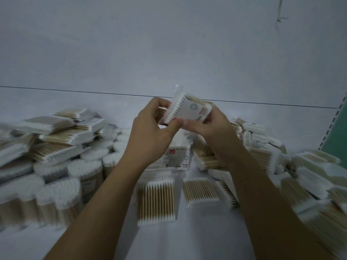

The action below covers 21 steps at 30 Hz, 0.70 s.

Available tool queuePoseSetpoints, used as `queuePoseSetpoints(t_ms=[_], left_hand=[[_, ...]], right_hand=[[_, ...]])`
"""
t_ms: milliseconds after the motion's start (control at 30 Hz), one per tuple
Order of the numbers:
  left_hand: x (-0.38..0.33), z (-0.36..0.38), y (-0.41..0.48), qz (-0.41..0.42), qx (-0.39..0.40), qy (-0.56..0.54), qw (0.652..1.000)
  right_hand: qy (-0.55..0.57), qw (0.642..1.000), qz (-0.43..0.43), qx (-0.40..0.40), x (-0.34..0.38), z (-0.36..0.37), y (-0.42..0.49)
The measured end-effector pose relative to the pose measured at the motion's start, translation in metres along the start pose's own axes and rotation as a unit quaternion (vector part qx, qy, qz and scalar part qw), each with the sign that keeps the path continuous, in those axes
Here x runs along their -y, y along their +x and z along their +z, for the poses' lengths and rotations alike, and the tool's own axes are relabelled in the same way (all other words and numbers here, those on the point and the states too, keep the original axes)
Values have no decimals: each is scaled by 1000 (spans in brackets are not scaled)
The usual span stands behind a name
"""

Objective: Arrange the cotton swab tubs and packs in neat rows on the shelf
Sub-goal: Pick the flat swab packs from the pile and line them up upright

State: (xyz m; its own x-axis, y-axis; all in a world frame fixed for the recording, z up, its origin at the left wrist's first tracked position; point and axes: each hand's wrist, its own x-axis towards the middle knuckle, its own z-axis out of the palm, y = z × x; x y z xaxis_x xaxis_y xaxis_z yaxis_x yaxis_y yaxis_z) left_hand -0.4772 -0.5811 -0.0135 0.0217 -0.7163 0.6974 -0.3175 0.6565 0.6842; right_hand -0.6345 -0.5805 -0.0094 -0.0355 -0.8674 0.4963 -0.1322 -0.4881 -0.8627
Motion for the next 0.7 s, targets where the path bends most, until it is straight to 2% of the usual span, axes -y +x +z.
queuePoseSetpoints(t_ms=[67,133,200,333,400,533,700], left_hand=[[0,-3,-1,24,18,41,999],[1,-4,-3,59,62,100,991],[3,-1,-5,81,88,144,982],[7,-3,-3,71,66,222,970],[7,-6,-3,66,93,262,958],[9,-8,-6,25,189,322,927],[9,-9,-6,26,205,337,919]], right_hand=[[-122,990,-72,-14,2,-4,-2],[-177,973,-145,-1,6,-8,-4],[-219,960,-175,25,7,-10,-5],[-294,948,-119,9,4,-12,-2],[-329,939,-101,4,3,-15,-1],[-383,919,-49,78,-4,-14,0],[-403,906,-31,128,-19,-7,1]])
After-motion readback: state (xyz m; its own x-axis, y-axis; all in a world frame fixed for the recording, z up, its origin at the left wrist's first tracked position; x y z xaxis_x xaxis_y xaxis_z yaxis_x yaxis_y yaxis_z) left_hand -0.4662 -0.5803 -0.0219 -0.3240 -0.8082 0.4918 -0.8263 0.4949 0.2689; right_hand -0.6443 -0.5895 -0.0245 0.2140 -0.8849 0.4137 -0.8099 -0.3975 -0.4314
